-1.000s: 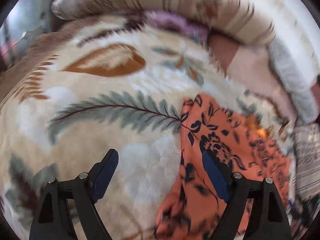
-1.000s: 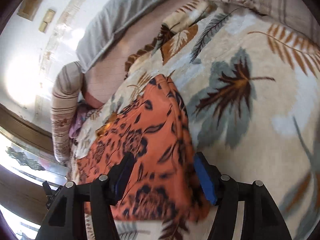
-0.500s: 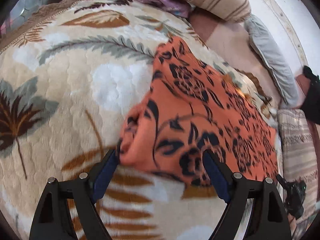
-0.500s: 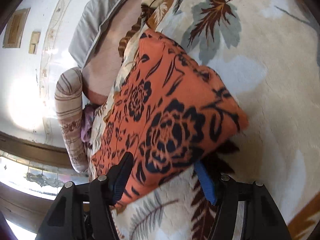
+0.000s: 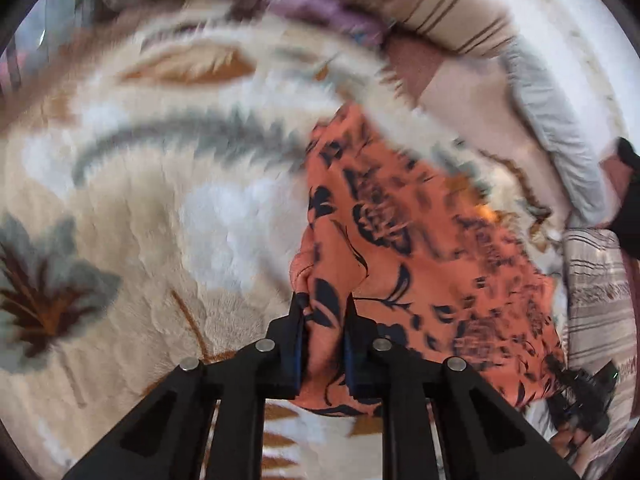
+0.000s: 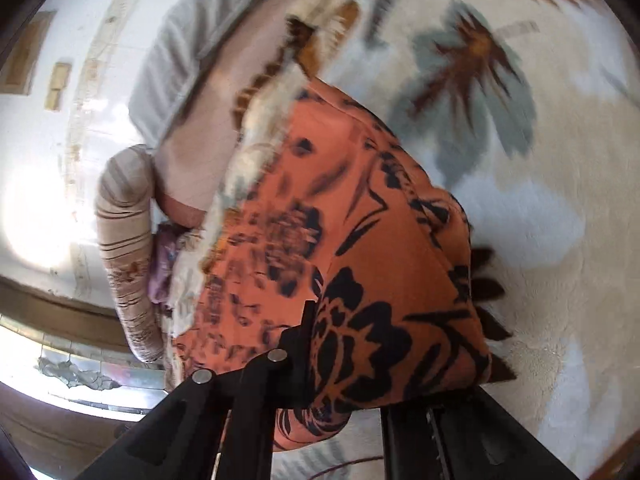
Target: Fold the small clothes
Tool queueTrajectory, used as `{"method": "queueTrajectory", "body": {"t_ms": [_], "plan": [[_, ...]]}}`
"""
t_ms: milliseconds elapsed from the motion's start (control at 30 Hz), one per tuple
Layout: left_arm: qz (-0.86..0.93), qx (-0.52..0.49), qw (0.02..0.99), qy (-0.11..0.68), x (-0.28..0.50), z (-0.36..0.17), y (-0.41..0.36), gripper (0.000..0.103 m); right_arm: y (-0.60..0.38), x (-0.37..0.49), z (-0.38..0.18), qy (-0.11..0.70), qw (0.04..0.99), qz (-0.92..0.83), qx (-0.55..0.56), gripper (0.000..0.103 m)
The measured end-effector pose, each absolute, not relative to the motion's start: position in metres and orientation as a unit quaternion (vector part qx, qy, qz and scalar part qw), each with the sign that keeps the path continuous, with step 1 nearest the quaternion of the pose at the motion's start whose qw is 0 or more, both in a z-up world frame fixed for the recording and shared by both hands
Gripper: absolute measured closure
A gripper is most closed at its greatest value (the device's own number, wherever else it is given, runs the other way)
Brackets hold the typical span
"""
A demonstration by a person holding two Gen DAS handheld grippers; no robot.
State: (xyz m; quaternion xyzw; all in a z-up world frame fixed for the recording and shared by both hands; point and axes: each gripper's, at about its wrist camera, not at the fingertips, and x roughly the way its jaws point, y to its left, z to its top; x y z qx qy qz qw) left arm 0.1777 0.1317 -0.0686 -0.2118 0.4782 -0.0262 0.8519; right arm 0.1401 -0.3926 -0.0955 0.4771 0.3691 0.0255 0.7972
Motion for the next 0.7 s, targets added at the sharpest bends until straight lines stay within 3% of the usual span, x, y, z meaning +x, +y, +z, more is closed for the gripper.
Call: {"method": "queueTrajectory", "body": {"t_ms": [167,300,367,433,533,567,600,633,700], "plan": [[-0.047,-0.213,0.871,0.441,0.121,-0.014,0.131,0.088,-0.392,0.115,-0.031,0.345,0.827,0.062,0.439,0.094],[-0.039,-0.234,0.857,0.458,0.054,-0.030,0.145,0.085,-0.393,0.062,-0.040,0.375,0.814,0.080,0.437,0.094],[-0.001,-0.219,0.840,0.496,0.030,-0.072,0.151,0.068,-0.394,0.043,-0.072,0.413,0.805,0.071,0.420,0.088],[0.006,-0.236,0.817,0.526,0.017,-0.114,0.165,0.064,-0.400,0.031,-0.118,0.466,0.788,0.047,0.399,0.064],[0.000,-0.232,0.823,0.518,0.017,-0.098,0.170,0.063,-0.423,0.011,-0.137,0.441,0.781,0.053,0.440,0.064],[0.011,-0.219,0.831,0.512,0.018,-0.090,0.169,0.060,-0.427,0.008,-0.132,0.438,0.784,0.044,0.437,0.060],[0.027,-0.202,0.842,0.500,0.019,-0.080,0.169,0.058,-0.431,0.004,-0.126,0.429,0.793,0.031,0.431,0.040],[0.034,-0.192,0.848,0.494,0.021,-0.072,0.169,0.057,-0.436,-0.001,-0.119,0.416,0.805,0.011,0.423,0.034],[0.035,-0.190,0.853,0.486,0.026,-0.063,0.169,0.057,-0.444,-0.011,-0.110,0.401,0.819,-0.021,0.409,0.034]]}}
